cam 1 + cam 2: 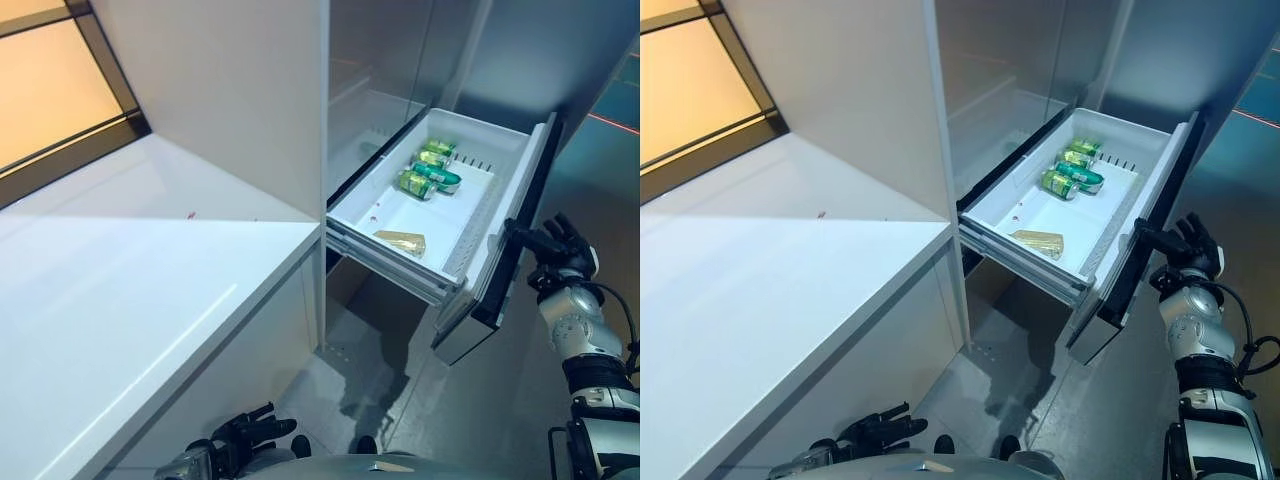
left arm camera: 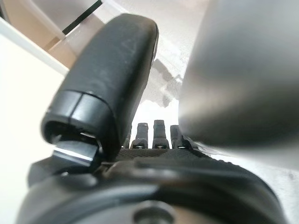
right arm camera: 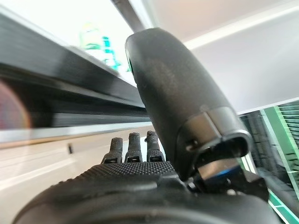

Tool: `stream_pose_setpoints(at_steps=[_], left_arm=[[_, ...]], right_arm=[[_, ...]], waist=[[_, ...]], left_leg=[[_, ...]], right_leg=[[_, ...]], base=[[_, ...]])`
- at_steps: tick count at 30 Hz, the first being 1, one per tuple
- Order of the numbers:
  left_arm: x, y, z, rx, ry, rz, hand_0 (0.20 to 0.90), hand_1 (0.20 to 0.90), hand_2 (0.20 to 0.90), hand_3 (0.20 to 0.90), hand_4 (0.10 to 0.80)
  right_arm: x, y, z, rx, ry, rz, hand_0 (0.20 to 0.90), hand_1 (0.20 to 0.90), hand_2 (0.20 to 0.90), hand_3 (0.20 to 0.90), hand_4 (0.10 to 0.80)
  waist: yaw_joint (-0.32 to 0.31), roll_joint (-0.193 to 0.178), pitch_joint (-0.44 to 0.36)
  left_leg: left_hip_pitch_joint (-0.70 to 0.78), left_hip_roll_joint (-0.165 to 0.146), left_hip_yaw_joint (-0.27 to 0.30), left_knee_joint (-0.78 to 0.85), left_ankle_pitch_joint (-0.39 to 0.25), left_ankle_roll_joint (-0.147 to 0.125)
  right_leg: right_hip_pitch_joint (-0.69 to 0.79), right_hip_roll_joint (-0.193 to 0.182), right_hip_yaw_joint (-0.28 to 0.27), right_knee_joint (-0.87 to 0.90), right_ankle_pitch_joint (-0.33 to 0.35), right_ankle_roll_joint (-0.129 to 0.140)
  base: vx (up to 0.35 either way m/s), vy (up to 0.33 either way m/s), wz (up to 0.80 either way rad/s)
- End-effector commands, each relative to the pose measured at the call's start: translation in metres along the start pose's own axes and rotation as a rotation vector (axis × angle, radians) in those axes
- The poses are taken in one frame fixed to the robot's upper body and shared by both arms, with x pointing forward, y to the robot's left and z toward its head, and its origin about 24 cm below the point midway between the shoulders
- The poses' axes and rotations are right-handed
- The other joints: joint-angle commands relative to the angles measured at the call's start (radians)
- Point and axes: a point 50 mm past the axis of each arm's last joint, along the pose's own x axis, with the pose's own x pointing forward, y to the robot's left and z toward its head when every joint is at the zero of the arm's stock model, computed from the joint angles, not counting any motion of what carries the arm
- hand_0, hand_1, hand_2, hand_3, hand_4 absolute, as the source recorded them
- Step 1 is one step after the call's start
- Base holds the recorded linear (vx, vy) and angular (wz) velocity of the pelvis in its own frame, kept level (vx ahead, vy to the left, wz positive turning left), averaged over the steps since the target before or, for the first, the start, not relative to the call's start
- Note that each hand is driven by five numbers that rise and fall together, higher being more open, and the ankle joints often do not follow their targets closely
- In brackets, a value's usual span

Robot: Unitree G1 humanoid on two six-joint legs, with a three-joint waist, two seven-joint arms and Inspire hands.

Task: Put drinks into fridge and close the fridge

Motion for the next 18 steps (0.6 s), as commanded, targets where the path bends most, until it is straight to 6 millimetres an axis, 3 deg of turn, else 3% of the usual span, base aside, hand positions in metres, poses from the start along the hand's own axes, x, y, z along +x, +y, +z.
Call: stream_pose_setpoints(at_steps=[1,7,15,18], left_arm=[[0.001,-0.002,0.004,0.030,0.014,0.006,0.900,0.900,0.900,0.900,0.800],[0.007,-0.016,0.047,0.018,-0.127,-0.008,0.900,0.900,0.900,0.900,0.800],[0.009,-0.026,0.055,0.002,-0.171,-0.046,0.900,0.900,0.900,0.900,0.800],[0.008,-0.026,0.059,0.005,-0.185,-0.043,0.900,0.900,0.900,0.900,0.800]], right_arm=[[0.002,0.041,0.074,0.160,-0.292,0.120,0.900,0.900,0.900,0.900,0.800],[-0.001,0.075,0.096,0.227,-0.346,0.197,0.900,0.900,0.900,0.900,0.800],[-0.009,0.105,0.104,0.181,-0.378,0.382,0.900,0.900,0.900,0.900,0.800],[-0.022,0.124,0.112,0.140,-0.452,0.523,0.900,0.900,0.900,0.900,0.800]], waist=[[0.034,-0.022,0.069],[0.047,-0.016,0.169],[0.048,-0.002,0.210],[0.047,-0.003,0.222]], left_leg=[[-0.138,-0.026,-0.022,0.271,-0.203,0.043],[-0.323,-0.030,-0.023,0.417,-0.221,0.062],[-0.397,-0.032,-0.028,0.473,-0.223,0.060],[-0.419,-0.033,-0.025,0.483,-0.219,0.061]], right_leg=[[-0.131,-0.029,0.007,0.274,-0.127,0.006],[-0.301,-0.035,-0.003,0.425,-0.147,-0.014],[-0.375,-0.037,0.005,0.478,-0.151,-0.019],[-0.397,-0.035,0.007,0.490,-0.149,-0.017]], base=[[-0.374,-0.020,0.02],[-0.259,0.009,0.04],[-0.062,0.065,-0.05],[-0.049,0.036,0.02]])
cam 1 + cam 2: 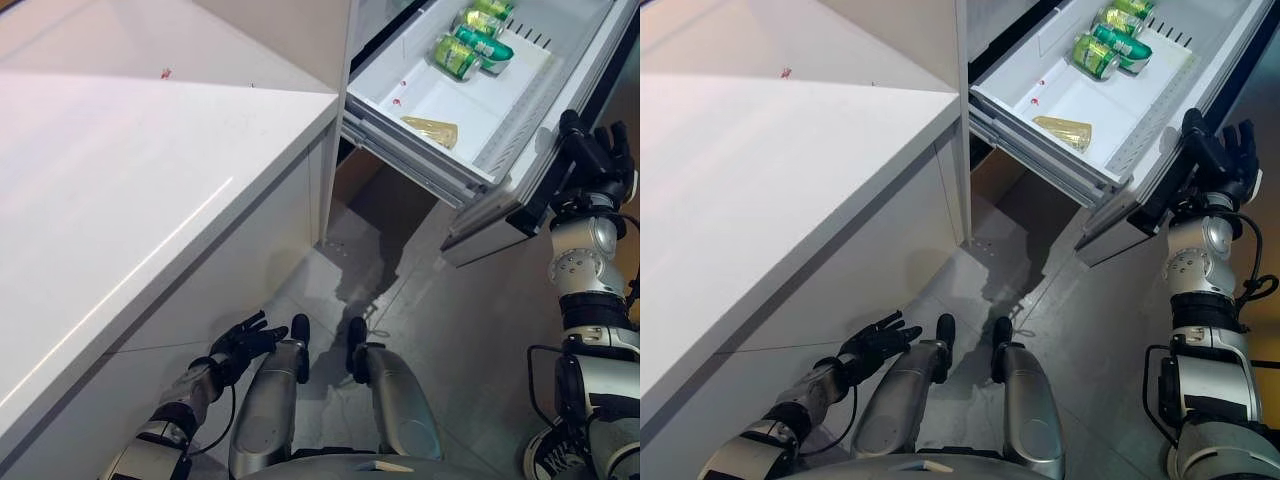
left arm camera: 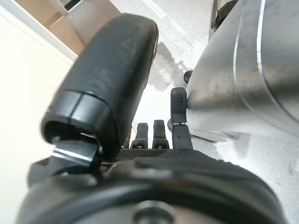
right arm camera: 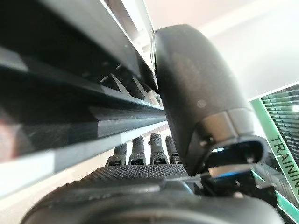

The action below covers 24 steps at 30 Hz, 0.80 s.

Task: Put drinks into fridge and close the fridge

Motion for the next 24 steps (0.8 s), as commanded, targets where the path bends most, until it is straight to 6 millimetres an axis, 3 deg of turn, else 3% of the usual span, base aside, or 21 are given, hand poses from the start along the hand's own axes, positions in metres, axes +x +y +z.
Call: stream_pose_setpoints(at_steps=[1,12,20,24], left_arm=[[-0.010,-0.002,-0.051,0.002,0.151,-0.008,0.900,0.900,0.900,0.900,0.800],[-0.024,0.013,-0.073,0.017,0.196,-0.005,0.900,0.900,0.900,0.900,0.800],[-0.038,0.027,-0.091,0.043,0.267,0.020,0.900,0.900,0.900,0.900,0.800],[-0.043,0.033,-0.098,0.055,0.291,0.030,0.900,0.900,0.900,0.900,0.800]], right_arm=[[-0.016,0.061,-0.003,-0.116,-0.028,0.414,0.900,0.900,0.900,0.900,0.800],[-0.068,0.123,-0.015,-0.045,0.095,1.092,0.900,0.900,0.900,0.900,0.800],[-0.087,0.145,-0.018,0.058,0.177,1.244,0.900,0.900,0.900,0.900,0.800],[-0.094,0.145,-0.023,0.067,0.207,1.280,0.900,0.900,0.900,0.900,0.800]], waist=[[0.039,0.002,-0.028],[0.056,-0.013,-0.063],[0.077,-0.023,-0.127],[0.083,-0.032,-0.158]], left_leg=[[0.031,-0.021,-0.008,0.112,-0.167,0.038],[0.149,-0.023,-0.024,-0.004,-0.127,0.018],[0.243,-0.027,-0.040,-0.117,-0.095,0.010],[0.284,-0.027,-0.047,-0.164,-0.089,0.009]], right_leg=[[0.057,-0.001,-0.006,-0.024,-0.029,0.028],[0.172,-0.016,-0.013,-0.118,-0.010,0.049],[0.270,-0.017,-0.023,-0.235,0.013,0.072],[0.314,-0.015,-0.029,-0.287,0.022,0.080]], base=[[-0.007,0.029,0.05],[0.107,0.025,-0.09],[0.145,0.022,0.11],[0.117,0.008,0.12]])
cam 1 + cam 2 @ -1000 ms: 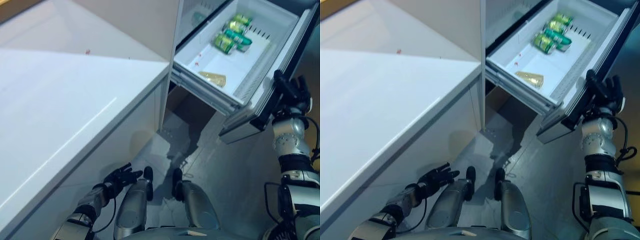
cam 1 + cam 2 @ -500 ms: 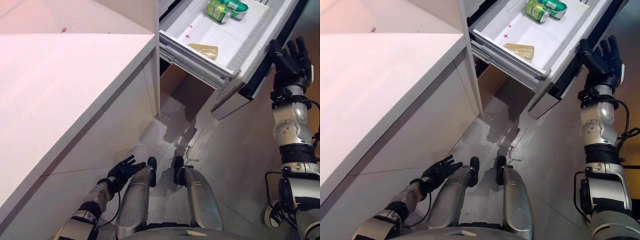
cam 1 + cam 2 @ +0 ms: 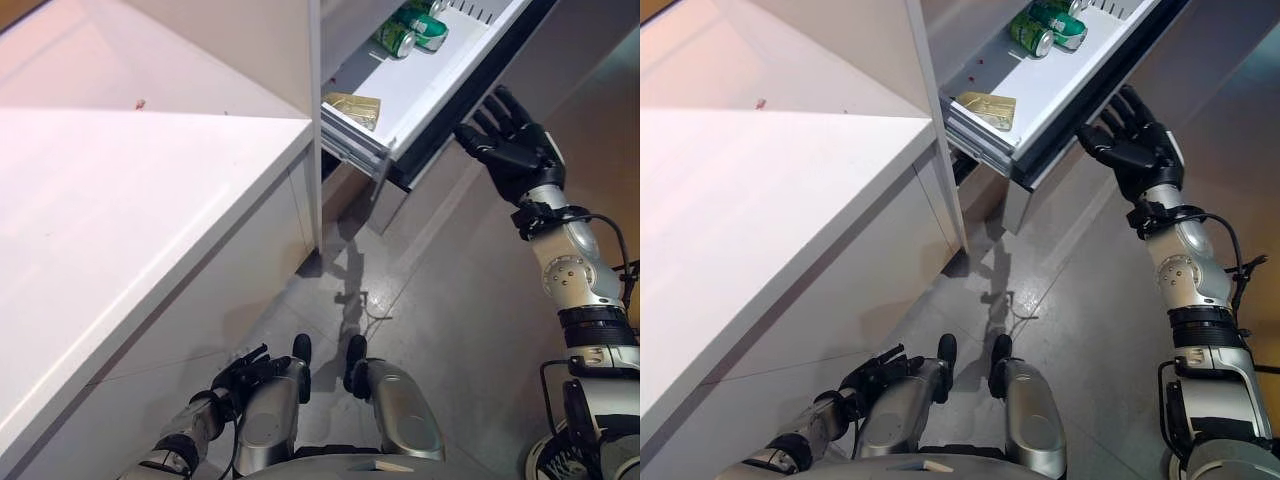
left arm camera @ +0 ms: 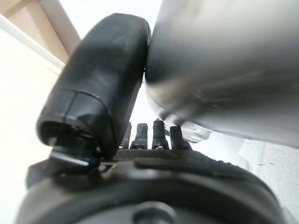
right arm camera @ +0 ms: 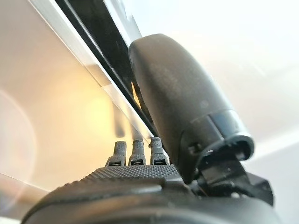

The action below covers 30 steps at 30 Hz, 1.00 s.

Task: Put drinks into fridge and close the fridge

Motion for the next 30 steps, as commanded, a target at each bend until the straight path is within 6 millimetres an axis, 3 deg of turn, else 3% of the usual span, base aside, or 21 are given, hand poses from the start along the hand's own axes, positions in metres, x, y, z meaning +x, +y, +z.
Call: stream_pose_setpoints(at_steps=[1,9,16,21,24,26,30], left_arm=[[-0.022,0.024,-0.045,0.080,0.150,0.014,0.900,0.900,0.900,0.900,0.800],[-0.027,0.028,-0.059,0.087,0.198,0.027,0.900,0.900,0.900,0.900,0.800],[-0.030,0.029,-0.074,0.070,0.236,0.047,0.900,0.900,0.900,0.900,0.800],[-0.029,0.024,-0.079,0.023,0.223,0.049,0.900,0.900,0.900,0.900,0.800],[-0.029,0.021,-0.081,0.006,0.217,0.044,0.900,0.900,0.900,0.900,0.800],[-0.028,0.017,-0.083,-0.014,0.208,0.043,0.900,0.900,0.900,0.900,0.800],[-0.027,0.015,-0.082,-0.046,0.193,0.043,0.900,0.900,0.900,0.900,0.800]], right_arm=[[0.016,0.098,0.017,0.054,-0.131,0.566,0.900,0.900,0.900,0.900,0.800],[0.010,0.096,0.021,0.003,-0.191,0.519,0.900,0.900,0.900,0.900,0.800],[-0.001,0.080,0.038,-0.014,-0.361,0.343,0.900,0.900,0.900,0.900,0.800],[-0.024,0.055,0.049,-0.329,-0.501,0.062,0.900,0.900,0.900,0.900,0.800],[-0.038,0.038,0.048,-0.373,-0.498,-0.029,0.900,0.900,0.900,0.900,0.800],[-0.061,0.010,0.025,-0.319,-0.391,-0.135,0.900,0.900,0.900,0.900,0.800],[-0.090,-0.015,-0.039,-0.172,-0.134,-0.257,0.900,0.900,0.900,0.900,0.800]], waist=[[0.085,-0.055,-0.176],[0.074,-0.065,-0.228],[0.041,-0.062,-0.290],[0.001,-0.052,-0.327],[-0.015,-0.047,-0.341],[-0.038,-0.041,-0.358],[-0.065,-0.033,-0.376]], left_leg=[[0.041,-0.029,0.031,-0.060,-0.029,0.043],[0.101,-0.029,0.040,-0.116,-0.027,0.040],[0.153,-0.021,0.065,-0.173,-0.024,0.036],[0.183,-0.013,0.082,-0.225,-0.010,0.030],[0.195,-0.008,0.089,-0.249,-0.001,0.027],[0.209,-0.002,0.099,-0.280,0.013,0.021],[0.221,0.006,0.117,-0.310,0.027,0.016]], right_leg=[[0.056,-0.025,0.088,-0.061,0.026,0.094],[0.114,-0.020,0.090,-0.132,0.042,0.102],[0.146,-0.006,0.105,-0.174,0.045,0.100],[0.155,0.004,0.123,-0.188,0.043,0.098],[0.158,0.009,0.127,-0.195,0.044,0.098],[0.161,0.016,0.133,-0.206,0.047,0.100],[0.165,0.022,0.139,-0.221,0.051,0.102]], base=[[0.108,0.014,0.11],[0.076,0.009,0.19],[0.025,-0.001,-0.04],[-0.016,-0.008,-0.05],[-0.036,-0.028,-0.15],[-0.056,-0.039,-0.10],[-0.056,-0.022,-0.08]])
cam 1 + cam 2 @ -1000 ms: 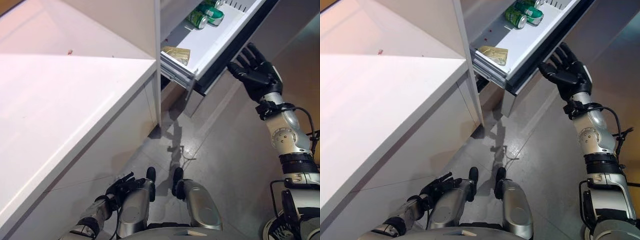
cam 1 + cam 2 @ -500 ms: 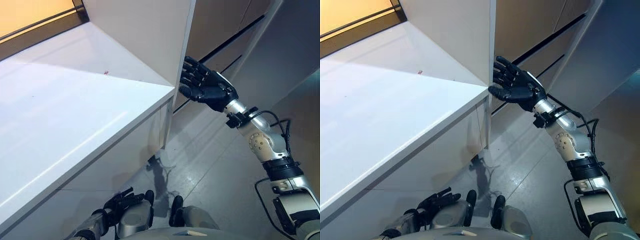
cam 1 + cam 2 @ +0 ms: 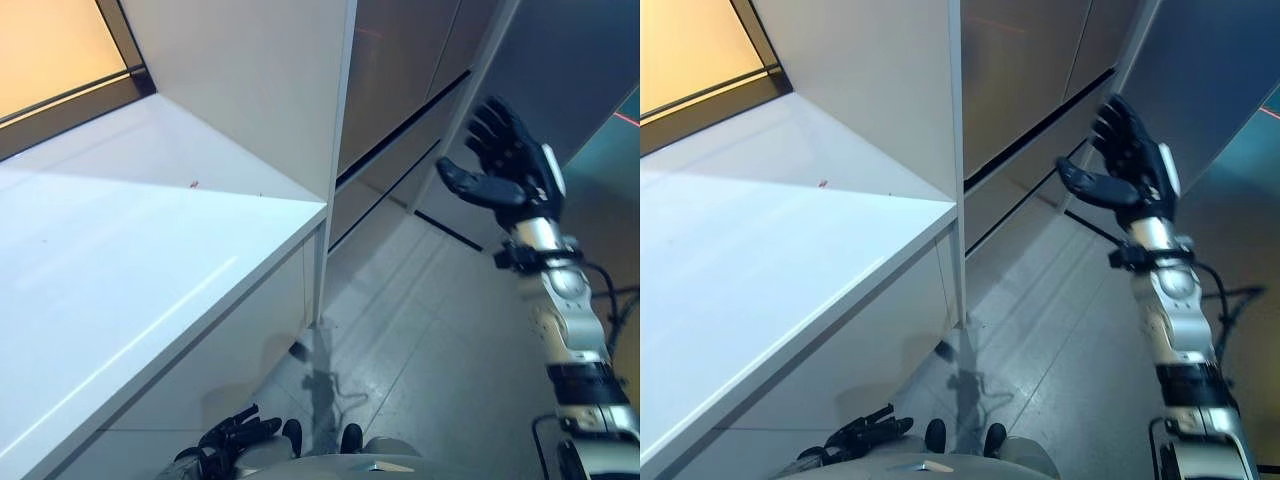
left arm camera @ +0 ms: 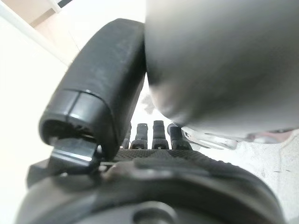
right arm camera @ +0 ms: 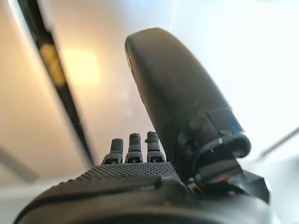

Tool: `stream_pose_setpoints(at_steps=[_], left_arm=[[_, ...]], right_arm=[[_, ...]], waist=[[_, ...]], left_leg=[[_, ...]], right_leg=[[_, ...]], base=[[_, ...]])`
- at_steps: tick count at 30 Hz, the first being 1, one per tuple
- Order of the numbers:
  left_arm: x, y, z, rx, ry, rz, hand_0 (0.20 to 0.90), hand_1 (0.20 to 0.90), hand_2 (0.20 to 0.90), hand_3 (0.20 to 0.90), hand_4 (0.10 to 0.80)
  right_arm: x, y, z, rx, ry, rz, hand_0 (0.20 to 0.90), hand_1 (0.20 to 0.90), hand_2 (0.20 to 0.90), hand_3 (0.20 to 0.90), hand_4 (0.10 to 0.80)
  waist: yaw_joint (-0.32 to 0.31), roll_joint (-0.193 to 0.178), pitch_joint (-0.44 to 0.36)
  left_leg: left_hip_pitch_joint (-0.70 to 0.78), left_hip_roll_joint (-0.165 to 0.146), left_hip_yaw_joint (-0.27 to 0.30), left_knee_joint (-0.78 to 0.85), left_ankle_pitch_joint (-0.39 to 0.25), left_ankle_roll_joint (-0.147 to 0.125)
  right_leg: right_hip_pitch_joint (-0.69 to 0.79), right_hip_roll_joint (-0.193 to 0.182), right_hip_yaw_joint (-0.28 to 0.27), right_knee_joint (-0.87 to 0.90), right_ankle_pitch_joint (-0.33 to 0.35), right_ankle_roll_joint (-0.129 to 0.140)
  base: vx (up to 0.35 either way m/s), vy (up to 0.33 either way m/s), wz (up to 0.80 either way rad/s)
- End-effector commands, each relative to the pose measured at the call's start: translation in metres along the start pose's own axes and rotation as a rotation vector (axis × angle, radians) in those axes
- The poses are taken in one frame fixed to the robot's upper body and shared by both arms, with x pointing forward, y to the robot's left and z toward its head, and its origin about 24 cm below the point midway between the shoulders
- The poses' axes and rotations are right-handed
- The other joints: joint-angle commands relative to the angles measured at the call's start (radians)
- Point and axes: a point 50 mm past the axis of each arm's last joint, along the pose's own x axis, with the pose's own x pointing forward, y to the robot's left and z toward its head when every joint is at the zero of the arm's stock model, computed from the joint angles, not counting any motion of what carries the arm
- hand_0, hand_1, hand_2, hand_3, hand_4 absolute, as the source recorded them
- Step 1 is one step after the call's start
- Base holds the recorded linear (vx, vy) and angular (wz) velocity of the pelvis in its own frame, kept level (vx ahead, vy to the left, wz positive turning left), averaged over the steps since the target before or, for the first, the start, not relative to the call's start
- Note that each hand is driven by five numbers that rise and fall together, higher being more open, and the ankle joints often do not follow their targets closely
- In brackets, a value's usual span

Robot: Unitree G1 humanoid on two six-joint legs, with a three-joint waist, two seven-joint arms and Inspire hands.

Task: Put drinks into fridge and close the fridge

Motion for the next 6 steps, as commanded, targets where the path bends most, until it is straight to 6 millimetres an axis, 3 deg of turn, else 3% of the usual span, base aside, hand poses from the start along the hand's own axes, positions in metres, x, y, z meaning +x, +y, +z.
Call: stream_pose_setpoints(at_steps=[1,6], left_arm=[[0.005,-0.017,0.001,-0.014,-0.023,-0.068,0.900,0.900,0.900,0.900,0.800],[0.006,-0.016,0.004,-0.007,-0.038,-0.026,0.900,0.900,0.900,0.900,0.800]], right_arm=[[-0.012,-0.002,-0.019,0.103,0.057,-0.012,0.900,0.900,0.900,0.900,0.800],[-0.061,-0.010,-0.105,0.097,0.437,-0.154,0.900,0.900,0.900,0.900,0.800]], waist=[[-0.027,0.014,-0.049],[-0.038,0.018,-0.060]], left_leg=[[0.034,0.009,0.093,-0.038,-0.044,0.000],[0.050,0.012,0.113,-0.044,-0.048,-0.002]], right_leg=[[0.017,-0.004,0.069,-0.010,0.016,0.067],[0.032,0.002,0.070,-0.027,0.019,0.064]], base=[[-0.051,-0.017,-0.20],[-0.033,-0.010,-0.12]])
